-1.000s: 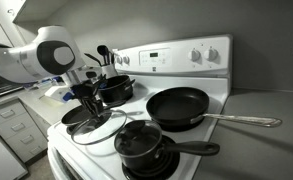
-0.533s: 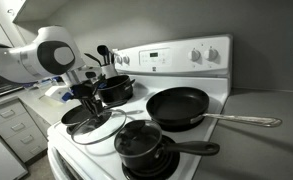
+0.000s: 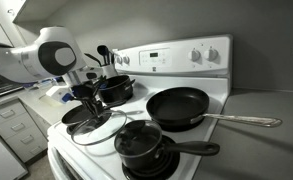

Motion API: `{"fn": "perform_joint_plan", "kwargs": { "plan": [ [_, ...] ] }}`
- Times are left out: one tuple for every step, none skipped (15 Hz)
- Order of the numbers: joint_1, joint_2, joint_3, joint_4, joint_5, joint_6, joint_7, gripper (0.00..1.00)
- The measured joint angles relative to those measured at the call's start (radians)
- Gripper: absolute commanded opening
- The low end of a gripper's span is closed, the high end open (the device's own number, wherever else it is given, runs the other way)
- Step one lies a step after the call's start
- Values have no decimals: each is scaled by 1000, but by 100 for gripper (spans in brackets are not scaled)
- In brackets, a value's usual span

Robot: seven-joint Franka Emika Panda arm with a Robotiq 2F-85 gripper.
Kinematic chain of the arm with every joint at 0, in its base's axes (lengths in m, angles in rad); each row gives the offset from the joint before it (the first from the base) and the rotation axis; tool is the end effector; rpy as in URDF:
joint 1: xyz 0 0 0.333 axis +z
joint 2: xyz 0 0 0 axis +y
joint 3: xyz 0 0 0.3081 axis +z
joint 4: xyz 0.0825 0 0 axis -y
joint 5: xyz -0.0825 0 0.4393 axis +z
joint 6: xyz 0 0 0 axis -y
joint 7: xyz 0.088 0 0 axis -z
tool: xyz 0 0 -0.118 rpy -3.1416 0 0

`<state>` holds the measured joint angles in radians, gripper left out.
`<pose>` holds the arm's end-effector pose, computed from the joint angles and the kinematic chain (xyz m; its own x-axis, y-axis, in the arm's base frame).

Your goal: Cover the big pot with the lid on the stove

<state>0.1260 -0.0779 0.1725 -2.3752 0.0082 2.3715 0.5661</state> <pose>0.5143 0.1577 0.3047 0.9605 -0.2704 0.0655 -0.2687 -0.9627 -0.0331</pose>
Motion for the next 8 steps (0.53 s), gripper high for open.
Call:
{"fn": "perform_joint_plan", "kwargs": {
  "plan": [
    [-2,0,-6,-2,-9,0,0,14],
    [-6,0,-13,-4,-25,0,2,14],
    [-10,0,-21,-6,-48,0,6,14],
    [-15,-1,-27,-7,-69,0,8,14],
    [-19,-2,-32,-7,-87,0,8,14],
    [-22,-4,-36,-7,-104,0,8,14],
    [-24,-8,-36,-7,-117,0,8,14],
    [-25,-14,-36,-5,-121,0,3,14]
  ]
}}
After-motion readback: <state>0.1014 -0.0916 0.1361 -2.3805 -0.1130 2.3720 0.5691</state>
